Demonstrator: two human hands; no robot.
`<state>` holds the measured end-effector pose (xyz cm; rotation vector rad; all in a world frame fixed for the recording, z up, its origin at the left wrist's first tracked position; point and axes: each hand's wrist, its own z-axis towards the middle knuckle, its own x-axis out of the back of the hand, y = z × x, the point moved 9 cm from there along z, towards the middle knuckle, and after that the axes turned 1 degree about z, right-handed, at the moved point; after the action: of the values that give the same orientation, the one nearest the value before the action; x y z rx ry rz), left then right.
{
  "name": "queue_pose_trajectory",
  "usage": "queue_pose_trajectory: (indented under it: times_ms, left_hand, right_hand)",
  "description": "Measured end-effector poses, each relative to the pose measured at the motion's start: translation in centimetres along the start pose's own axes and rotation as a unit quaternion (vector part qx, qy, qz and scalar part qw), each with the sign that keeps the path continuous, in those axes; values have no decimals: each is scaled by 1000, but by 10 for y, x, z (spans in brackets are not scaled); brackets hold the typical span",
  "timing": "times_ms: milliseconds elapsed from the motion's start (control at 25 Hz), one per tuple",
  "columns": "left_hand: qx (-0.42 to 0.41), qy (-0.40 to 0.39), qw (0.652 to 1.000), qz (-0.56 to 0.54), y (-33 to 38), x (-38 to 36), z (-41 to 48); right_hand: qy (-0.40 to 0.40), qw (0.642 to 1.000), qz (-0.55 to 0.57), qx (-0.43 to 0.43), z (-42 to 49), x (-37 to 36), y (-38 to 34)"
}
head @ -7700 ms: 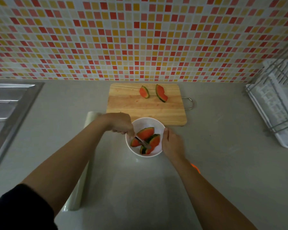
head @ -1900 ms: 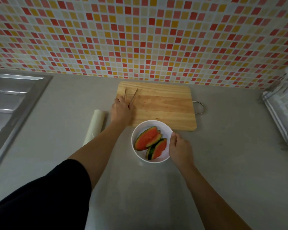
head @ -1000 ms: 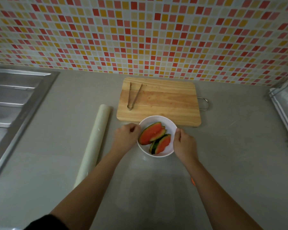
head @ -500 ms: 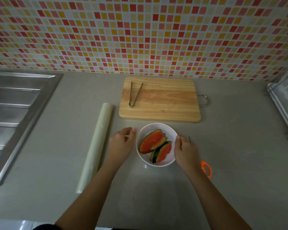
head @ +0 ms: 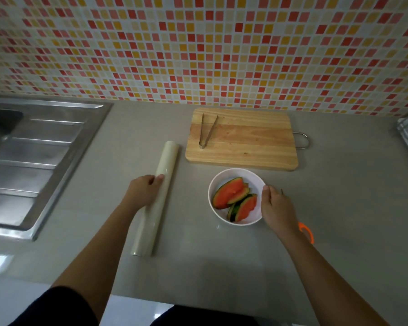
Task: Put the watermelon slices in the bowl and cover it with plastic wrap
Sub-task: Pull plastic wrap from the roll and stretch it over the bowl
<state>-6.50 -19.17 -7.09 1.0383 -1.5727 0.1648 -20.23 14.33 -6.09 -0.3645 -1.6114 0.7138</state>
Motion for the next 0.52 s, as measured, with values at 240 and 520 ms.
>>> queue_pose_trajectory:
  times_ms: [240,520]
  left_hand:
    - [-3,0,979,-202,23,15,-14]
    - [-74,-14,906,-417,127,26,-34]
  right_hand:
    - [-16,999,26,15,-10,11,-2]
    - [14,973,183,142,-46,37,-60]
